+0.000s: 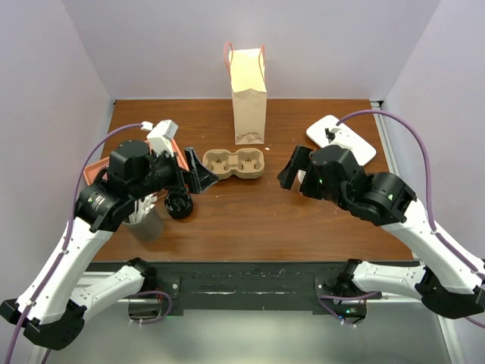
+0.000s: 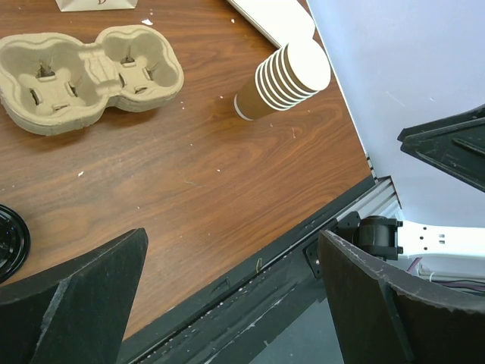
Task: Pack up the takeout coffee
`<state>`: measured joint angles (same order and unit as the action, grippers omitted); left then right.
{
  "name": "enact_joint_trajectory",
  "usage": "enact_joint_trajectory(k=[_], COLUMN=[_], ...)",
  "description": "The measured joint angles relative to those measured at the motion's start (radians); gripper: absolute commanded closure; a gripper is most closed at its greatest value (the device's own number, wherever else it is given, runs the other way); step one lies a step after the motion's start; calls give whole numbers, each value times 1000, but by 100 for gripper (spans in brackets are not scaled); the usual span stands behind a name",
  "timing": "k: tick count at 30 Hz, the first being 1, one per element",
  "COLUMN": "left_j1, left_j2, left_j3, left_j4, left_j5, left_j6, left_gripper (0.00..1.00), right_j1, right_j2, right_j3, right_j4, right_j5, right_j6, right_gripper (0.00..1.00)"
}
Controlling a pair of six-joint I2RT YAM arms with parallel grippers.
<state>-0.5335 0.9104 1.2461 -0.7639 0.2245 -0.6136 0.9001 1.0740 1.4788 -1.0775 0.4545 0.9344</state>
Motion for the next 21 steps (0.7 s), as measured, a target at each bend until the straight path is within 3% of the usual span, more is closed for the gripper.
enact_joint_trajectory(k=[10, 13, 21], left_j1=[0, 0, 0], left_j2=[-5, -13, -25], left_j3=[-1, -5, -18], left_j4=[0, 1, -1], left_j5=[-1, -2, -13], left_j6=[0, 0, 0], left_gripper=[1, 1, 1], right_j1=[-2, -46, -392], right_j2=[36, 114, 240], right_j3=[22, 86, 91], right_j4=[-49, -100, -35], right_j5=[98, 195, 188], right_j6=[-39, -97, -344], right_gripper=[9, 32, 53])
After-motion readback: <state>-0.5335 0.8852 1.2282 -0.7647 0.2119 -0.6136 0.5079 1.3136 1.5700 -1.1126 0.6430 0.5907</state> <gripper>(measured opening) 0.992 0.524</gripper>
